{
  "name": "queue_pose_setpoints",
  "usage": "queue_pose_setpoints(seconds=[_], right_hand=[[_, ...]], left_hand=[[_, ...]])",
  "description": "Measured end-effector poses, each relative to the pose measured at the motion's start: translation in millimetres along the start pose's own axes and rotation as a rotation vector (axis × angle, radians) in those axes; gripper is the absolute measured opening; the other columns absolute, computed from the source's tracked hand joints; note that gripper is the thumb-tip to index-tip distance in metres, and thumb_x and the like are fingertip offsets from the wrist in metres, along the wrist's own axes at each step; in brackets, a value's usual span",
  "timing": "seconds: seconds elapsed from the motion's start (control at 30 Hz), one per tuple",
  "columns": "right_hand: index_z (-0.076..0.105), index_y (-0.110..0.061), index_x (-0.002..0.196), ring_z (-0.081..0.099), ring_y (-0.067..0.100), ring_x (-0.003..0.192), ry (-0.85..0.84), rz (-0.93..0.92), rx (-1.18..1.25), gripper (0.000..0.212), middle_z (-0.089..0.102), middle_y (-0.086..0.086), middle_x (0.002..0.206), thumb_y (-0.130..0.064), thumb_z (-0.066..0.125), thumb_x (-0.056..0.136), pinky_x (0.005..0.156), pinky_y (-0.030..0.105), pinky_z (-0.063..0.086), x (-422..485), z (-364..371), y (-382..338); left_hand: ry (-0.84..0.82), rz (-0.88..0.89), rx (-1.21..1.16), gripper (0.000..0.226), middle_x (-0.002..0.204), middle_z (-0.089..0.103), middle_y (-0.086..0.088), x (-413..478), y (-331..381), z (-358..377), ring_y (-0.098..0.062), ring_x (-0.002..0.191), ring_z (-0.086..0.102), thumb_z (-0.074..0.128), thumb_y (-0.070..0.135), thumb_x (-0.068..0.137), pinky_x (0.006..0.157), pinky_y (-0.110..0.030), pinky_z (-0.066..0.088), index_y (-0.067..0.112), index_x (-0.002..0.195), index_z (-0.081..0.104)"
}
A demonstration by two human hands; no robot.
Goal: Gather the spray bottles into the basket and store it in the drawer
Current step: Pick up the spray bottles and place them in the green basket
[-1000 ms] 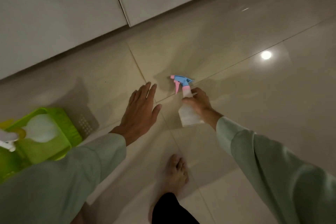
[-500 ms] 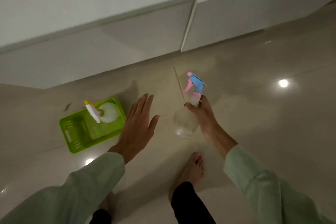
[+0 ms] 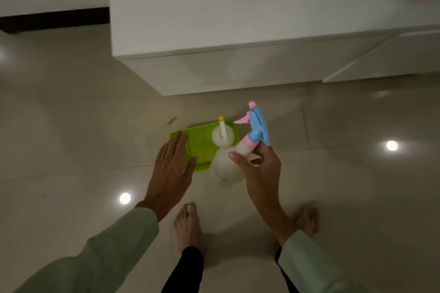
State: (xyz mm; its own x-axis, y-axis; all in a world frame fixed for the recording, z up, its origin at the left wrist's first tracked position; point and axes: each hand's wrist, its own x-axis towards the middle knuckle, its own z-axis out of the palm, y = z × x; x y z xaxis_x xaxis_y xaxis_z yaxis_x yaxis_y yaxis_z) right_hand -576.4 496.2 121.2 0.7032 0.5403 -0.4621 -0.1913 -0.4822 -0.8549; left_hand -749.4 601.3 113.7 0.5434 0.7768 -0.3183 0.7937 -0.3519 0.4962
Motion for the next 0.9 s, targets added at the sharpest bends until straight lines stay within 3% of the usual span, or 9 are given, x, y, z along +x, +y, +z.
queue_pose_setpoints(seconds=[0.1,0.2,0.27,0.37,0.57,0.7,0.8,0.9], right_hand=[[0.073,-0.018,0.109,0.067,0.002,0.085,-0.016,-0.048,-0.024,0.039,0.076,-0.008,0.092,-0.027,0.087,0.073,0.070,0.010,0.047,-7.1,54.7,10.3],[0.070,-0.014,0.115,0.064,-0.002,0.086,-0.051,-0.065,-0.092,0.045,0.075,-0.006,0.097,-0.030,0.084,0.075,0.072,0.006,0.043,1.7,105.4,29.5],[0.069,-0.011,0.117,0.065,0.005,0.090,-0.065,-0.068,-0.129,0.045,0.075,-0.001,0.100,-0.028,0.084,0.078,0.077,0.010,0.044,12.2,131.9,45.2],[0.069,-0.005,0.114,0.067,0.019,0.092,-0.034,-0.078,-0.160,0.044,0.074,0.003,0.098,-0.020,0.086,0.077,0.082,0.027,0.050,31.1,165.9,71.6],[0.069,-0.009,0.105,0.061,0.020,0.075,0.055,-0.203,-0.312,0.036,0.070,0.000,0.084,-0.020,0.086,0.075,0.068,0.030,0.046,57.6,208.1,122.1],[0.062,-0.020,0.098,0.044,0.003,0.074,0.075,-0.273,-0.389,0.033,0.062,-0.011,0.082,-0.016,0.084,0.074,0.065,0.021,0.031,67.3,221.3,149.9],[0.060,-0.019,0.103,0.054,0.018,0.081,0.042,-0.289,-0.457,0.033,0.067,0.000,0.090,-0.018,0.081,0.077,0.070,0.030,0.040,71.9,224.3,167.7],[0.061,-0.014,0.107,0.054,0.018,0.089,0.022,-0.303,-0.505,0.035,0.067,0.002,0.098,-0.019,0.081,0.079,0.074,0.035,0.047,73.9,226.3,178.5]], left_hand=[[-0.001,-0.039,-0.005,0.061,0.161,0.026,-0.009,0.4,-41.0,-10.4,-0.023,0.148,0.026,0.048,0.032,0.100,0.122,-0.041,0.021,0.013,0.153,0.023],[-0.010,-0.060,-0.007,0.062,0.161,0.024,-0.009,5.4,-77.2,-10.8,-0.022,0.149,0.023,0.044,0.036,0.101,0.123,-0.042,0.020,0.013,0.154,0.021],[-0.018,-0.073,-0.011,0.062,0.161,0.024,-0.009,10.4,-95.5,-6.8,-0.023,0.149,0.022,0.043,0.037,0.101,0.122,-0.043,0.020,0.014,0.154,0.020],[-0.018,-0.100,-0.044,0.062,0.161,0.024,-0.010,20.7,-118.3,4.1,-0.023,0.149,0.023,0.043,0.036,0.100,0.122,-0.043,0.020,0.014,0.154,0.020],[-0.029,-0.120,-0.073,0.063,0.162,0.023,-0.010,40.5,-148.8,35.2,-0.024,0.149,0.022,0.043,0.036,0.100,0.122,-0.044,0.021,0.014,0.154,0.019],[-0.028,-0.118,-0.079,0.062,0.161,0.024,-0.010,50.1,-160.6,52.0,-0.024,0.149,0.022,0.042,0.036,0.101,0.122,-0.046,0.022,0.014,0.154,0.019],[-0.041,-0.119,-0.076,0.062,0.161,0.024,-0.011,55.5,-166.4,60.6,-0.025,0.149,0.022,0.043,0.035,0.101,0.122,-0.045,0.021,0.013,0.154,0.019],[-0.042,-0.123,-0.072,0.061,0.161,0.025,-0.012,59.8,-170.7,65.5,-0.026,0.149,0.024,0.044,0.033,0.101,0.122,-0.046,0.021,0.012,0.153,0.020]])
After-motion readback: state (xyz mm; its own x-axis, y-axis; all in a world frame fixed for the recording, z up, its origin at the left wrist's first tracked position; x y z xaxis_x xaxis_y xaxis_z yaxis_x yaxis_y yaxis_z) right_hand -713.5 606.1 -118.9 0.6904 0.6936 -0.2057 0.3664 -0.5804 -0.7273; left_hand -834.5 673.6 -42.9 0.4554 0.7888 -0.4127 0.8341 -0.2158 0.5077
